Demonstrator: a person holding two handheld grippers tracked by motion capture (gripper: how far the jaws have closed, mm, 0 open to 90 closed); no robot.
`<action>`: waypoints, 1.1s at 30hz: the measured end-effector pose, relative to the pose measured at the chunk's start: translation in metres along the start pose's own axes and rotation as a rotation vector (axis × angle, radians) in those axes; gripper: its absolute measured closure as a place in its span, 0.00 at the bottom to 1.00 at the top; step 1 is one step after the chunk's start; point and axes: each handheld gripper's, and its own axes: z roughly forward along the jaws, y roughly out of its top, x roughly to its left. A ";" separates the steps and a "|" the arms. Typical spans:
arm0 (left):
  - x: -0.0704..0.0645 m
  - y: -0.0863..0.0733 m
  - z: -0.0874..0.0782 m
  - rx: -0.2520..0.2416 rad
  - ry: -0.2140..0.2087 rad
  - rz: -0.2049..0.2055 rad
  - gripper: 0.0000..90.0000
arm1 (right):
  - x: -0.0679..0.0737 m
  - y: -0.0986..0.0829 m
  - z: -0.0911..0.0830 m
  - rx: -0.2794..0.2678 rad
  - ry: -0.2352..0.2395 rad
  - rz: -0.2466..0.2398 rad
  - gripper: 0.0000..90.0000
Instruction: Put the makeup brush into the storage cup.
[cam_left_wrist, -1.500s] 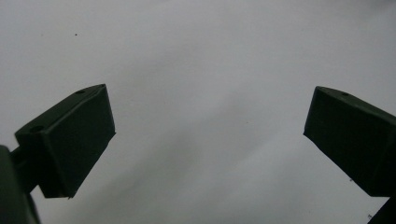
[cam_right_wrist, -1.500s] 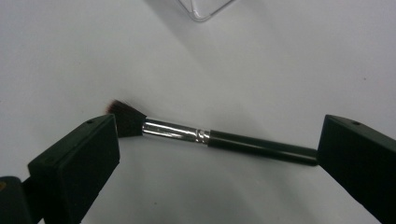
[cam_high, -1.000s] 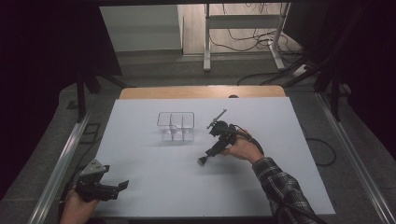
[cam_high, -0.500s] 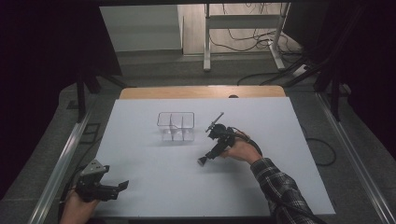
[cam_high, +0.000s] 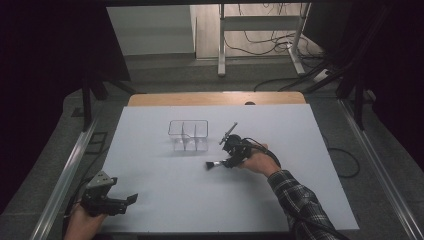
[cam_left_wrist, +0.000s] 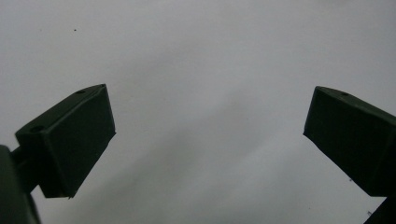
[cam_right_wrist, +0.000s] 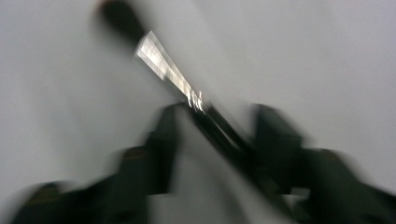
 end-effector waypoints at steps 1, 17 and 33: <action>0.000 0.000 0.000 0.000 0.000 0.000 0.03 | 0.001 0.000 -0.001 0.004 0.010 -0.009 0.82; 0.000 0.000 0.000 -0.003 0.005 0.001 0.03 | 0.004 -0.008 -0.008 -0.021 0.064 -0.013 0.88; 0.002 0.000 -0.004 -0.074 -0.012 0.016 0.04 | 0.012 -0.023 -0.027 -0.117 0.066 0.012 0.88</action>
